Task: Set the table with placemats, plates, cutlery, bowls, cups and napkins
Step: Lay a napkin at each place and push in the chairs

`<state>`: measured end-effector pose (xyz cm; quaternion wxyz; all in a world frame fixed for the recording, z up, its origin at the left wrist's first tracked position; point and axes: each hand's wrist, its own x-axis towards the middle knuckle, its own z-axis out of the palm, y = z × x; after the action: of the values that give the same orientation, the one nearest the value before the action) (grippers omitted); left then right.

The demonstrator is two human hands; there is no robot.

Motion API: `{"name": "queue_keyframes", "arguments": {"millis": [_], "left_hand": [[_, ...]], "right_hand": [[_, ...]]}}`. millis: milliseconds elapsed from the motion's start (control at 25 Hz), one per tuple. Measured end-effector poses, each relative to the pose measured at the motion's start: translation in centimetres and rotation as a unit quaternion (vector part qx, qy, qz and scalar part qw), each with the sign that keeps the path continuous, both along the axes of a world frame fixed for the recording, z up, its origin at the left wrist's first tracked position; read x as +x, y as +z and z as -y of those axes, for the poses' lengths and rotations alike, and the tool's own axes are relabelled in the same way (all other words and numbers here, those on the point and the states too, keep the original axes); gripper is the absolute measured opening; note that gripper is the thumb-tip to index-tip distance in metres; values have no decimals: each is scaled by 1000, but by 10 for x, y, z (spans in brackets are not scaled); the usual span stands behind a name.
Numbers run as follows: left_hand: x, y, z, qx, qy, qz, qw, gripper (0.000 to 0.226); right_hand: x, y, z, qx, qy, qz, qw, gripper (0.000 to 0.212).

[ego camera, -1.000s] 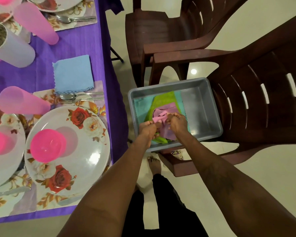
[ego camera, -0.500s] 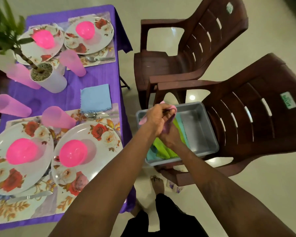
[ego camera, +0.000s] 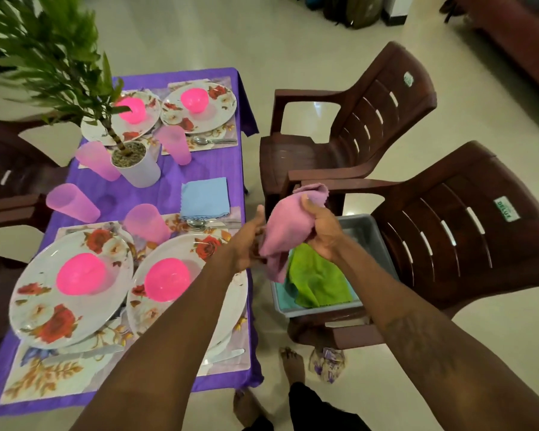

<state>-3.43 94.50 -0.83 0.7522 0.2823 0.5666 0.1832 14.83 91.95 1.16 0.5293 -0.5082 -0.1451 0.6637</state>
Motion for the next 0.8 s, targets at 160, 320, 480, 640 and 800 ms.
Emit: {"name": "queue_keyframes", "arguments": {"millis": [160, 320, 480, 640, 800], "left_hand": [[-11, -16, 18, -76, 42, 55, 995, 96], [-19, -22, 40, -99, -63, -8, 993, 120], [-10, -11, 45, -52, -26, 114, 992, 109], [-7, 5, 32, 19, 29, 106, 994, 88], [-1, 9, 35, -3, 10, 124, 992, 58]], "right_hand": [[-8, 16, 2, 35, 13, -17, 999, 43], [4, 31, 16, 60, 63, -134, 987, 18], [15, 42, 38, 75, 162, -102, 979, 59], [19, 31, 45, 125, 191, -121, 966, 97], [19, 41, 51, 129, 191, -135, 964, 77]]}}
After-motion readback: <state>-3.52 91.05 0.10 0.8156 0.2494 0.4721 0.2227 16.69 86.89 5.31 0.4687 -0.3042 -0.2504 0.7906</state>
